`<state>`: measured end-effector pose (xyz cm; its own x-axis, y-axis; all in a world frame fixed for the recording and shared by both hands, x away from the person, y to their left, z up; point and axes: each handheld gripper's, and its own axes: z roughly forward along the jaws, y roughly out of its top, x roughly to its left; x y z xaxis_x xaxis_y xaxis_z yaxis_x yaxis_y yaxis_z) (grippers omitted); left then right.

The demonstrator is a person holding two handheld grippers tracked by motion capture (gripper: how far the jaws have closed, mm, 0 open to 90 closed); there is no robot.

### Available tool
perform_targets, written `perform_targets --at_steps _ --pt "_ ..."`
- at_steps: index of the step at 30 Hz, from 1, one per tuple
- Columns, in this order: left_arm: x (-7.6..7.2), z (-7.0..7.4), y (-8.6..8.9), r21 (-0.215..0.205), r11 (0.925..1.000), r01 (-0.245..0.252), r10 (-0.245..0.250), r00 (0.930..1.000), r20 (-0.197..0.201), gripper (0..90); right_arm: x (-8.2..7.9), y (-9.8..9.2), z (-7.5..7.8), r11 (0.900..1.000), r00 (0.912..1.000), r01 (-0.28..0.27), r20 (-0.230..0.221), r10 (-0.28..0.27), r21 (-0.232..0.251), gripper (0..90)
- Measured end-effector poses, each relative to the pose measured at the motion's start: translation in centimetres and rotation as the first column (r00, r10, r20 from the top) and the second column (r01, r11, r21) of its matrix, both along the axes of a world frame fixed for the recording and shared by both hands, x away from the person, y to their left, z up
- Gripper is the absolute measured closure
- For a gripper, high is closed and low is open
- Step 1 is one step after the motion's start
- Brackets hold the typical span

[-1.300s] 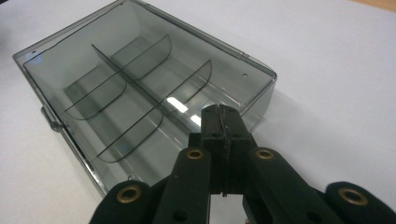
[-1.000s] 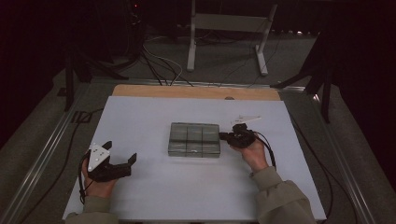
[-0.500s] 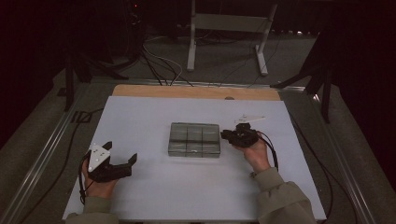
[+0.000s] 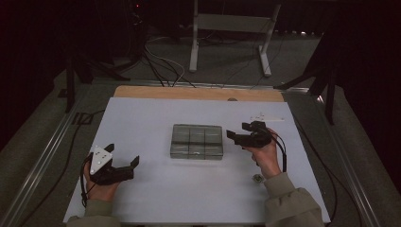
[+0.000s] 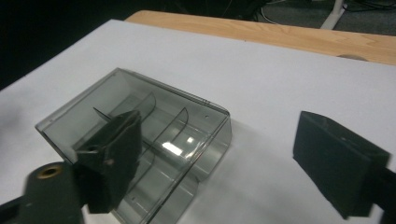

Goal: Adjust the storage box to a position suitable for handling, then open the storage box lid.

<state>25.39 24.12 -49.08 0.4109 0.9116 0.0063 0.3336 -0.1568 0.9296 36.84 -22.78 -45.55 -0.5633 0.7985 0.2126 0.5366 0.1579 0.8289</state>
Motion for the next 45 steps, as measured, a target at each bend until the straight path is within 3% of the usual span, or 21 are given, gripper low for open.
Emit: perform_targets --at_steps 12,21,33,45 --pt "0.0 -0.1 -0.1 0.003 1.0000 0.006 -0.006 1.0000 -0.004 0.1 -1.8 0.0 1.3 0.999 0.9988 -0.024 0.042 0.023 0.033 9.9" --pt "0.1 0.1 -0.4 -0.004 0.9999 0.016 -0.016 0.9999 -0.003 0.2 -3.1 0.6 1.3 0.998 0.9972 -0.050 0.057 0.049 0.031 8.5" --pt "1.1 1.0 -1.8 -0.016 0.9971 0.074 -0.074 0.9970 -0.023 0.2 -3.8 1.3 0.6 0.997 0.9952 -0.080 0.057 0.079 0.009 8.7" --pt "3.2 1.2 -4.7 -0.027 0.9878 0.153 -0.155 0.9855 -0.070 2.7 -4.2 2.3 0.1 0.994 0.9914 -0.110 0.069 0.111 -0.018 9.1"
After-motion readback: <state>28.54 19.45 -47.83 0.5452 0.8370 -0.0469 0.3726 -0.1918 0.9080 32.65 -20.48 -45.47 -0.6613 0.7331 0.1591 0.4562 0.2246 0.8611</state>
